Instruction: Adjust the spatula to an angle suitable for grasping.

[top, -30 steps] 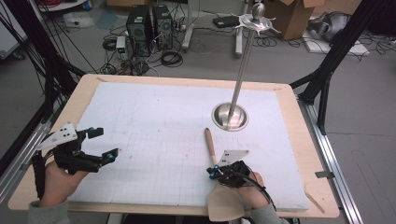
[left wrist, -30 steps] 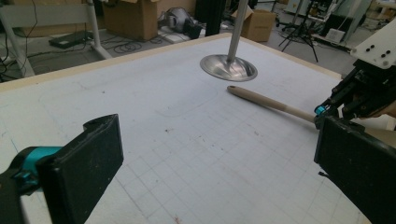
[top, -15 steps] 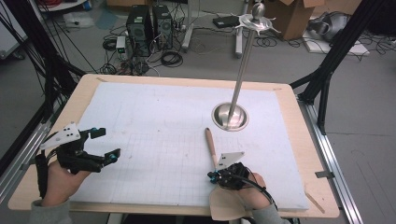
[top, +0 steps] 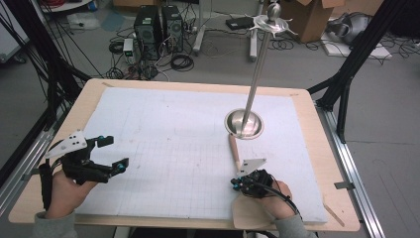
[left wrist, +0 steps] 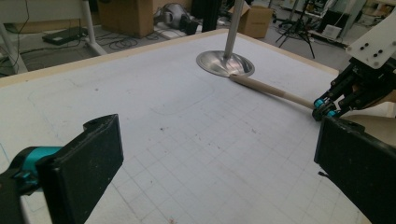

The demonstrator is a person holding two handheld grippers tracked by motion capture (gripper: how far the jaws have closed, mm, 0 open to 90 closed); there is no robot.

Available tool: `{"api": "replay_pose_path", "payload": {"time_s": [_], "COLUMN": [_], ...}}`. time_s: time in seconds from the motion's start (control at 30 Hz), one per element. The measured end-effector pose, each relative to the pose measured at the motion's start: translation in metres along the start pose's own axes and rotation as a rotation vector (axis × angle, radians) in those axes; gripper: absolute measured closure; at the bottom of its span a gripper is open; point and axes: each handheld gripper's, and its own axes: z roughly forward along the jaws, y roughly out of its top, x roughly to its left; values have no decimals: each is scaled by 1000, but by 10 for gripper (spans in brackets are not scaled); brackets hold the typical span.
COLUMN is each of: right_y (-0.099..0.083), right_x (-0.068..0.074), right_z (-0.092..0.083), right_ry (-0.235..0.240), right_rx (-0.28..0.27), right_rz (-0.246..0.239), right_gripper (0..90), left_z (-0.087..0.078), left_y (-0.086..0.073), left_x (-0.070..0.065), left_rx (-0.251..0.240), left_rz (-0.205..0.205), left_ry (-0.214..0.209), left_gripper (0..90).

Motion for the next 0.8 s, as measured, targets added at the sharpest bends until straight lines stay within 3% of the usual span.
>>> {"api": "replay_pose_path", "payload": {"time_s": [0.8], "right_y": [-26], "right_x": [-23], "right_z": [-20], "right_ry": [-44], "right_rx": [16], "right_rz": [60], "right_gripper": [900], "left_z": [-1], "left_y": [0], "left_x": [1], "left_rx": [1], "left_rz": [-2], "left_ry": [1], "left_gripper": [17]}}
